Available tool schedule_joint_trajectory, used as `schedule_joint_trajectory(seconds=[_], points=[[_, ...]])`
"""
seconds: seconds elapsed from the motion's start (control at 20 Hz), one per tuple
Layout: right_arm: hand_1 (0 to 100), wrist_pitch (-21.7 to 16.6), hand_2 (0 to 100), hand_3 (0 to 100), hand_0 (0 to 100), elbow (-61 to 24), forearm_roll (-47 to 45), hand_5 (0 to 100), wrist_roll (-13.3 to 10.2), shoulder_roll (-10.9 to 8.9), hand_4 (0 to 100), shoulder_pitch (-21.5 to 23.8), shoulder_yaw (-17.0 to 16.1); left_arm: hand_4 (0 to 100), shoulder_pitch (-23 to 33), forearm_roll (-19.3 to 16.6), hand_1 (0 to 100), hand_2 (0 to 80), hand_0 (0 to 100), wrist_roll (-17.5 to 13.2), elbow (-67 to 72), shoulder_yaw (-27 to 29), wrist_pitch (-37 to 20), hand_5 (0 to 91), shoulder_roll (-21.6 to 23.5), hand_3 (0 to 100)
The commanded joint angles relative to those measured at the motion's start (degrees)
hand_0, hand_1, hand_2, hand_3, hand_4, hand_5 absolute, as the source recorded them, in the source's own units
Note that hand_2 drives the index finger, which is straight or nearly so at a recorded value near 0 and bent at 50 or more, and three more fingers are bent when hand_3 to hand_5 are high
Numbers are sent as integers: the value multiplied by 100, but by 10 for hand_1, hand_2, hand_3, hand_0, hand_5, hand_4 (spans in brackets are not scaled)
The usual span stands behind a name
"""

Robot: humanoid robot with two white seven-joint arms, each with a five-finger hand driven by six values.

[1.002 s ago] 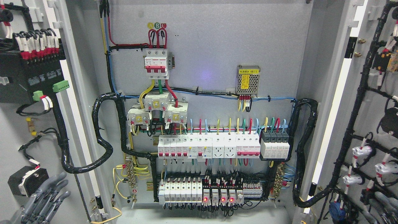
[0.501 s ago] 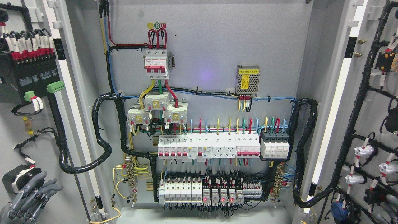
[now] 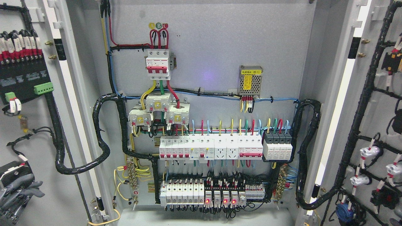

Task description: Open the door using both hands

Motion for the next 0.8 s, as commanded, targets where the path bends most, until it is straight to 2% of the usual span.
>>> schedule_joint_trajectory(seconds=[0.0,0.4,0.75], points=[[0,2,0,0,0,49,-1,0,-7,-6,0,141,-187,0,7,322,0,0,0,-127,538,166,-14,0,191,0],[0,2,0,0,0,49,-1,0,-7,-15,0,238,-231,0,-11,630,0,0,0,-215,916,157,22,0,270,0],[0,2,0,0,0,146,-1,0,-16,-15,0,317,-328,0,-11,745,0,0,0,-268,1101,157,30,0,288,0]])
